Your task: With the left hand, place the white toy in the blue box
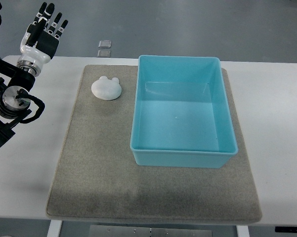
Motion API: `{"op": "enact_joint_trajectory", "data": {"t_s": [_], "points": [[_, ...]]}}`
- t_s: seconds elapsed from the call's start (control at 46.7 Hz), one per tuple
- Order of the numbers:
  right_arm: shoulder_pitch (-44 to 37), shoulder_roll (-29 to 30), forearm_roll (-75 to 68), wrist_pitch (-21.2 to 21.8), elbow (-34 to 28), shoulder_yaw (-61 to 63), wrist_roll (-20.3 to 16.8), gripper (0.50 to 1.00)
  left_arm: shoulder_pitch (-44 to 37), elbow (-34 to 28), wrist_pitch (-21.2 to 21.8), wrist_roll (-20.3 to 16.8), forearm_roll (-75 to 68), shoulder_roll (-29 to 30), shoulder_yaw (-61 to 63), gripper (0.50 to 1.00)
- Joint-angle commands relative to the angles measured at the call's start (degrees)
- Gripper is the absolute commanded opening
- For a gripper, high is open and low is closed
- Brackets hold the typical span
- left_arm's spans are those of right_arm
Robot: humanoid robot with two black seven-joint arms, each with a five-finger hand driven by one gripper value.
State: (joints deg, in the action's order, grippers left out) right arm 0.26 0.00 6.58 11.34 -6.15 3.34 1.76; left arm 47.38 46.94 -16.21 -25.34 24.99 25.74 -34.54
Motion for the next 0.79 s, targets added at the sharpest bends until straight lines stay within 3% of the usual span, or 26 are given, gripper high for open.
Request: {"op": "enact_joint_trajectory", "data": {"t_s": [0.0,0.364,0.77], "points": [[0.0,0.0,0.0,0.0,0.0,0.0,0.0,0.936,0.0,-0.4,-1.3,0.0,0.1,-0.4,0.1,0.994],[0.0,0.0,0.0,0.0,0.0,0.0,0.0,0.936,0.3,-0.7,2.0,0.5,0.0,-1.2,3.1,0.994],[0.0,0.0,-0.1,0.0,0.0,0.0,0.0,0.936,0.9,-0.6,0.9,0.4,0.0,-1.2,3.2,0.994]]}}
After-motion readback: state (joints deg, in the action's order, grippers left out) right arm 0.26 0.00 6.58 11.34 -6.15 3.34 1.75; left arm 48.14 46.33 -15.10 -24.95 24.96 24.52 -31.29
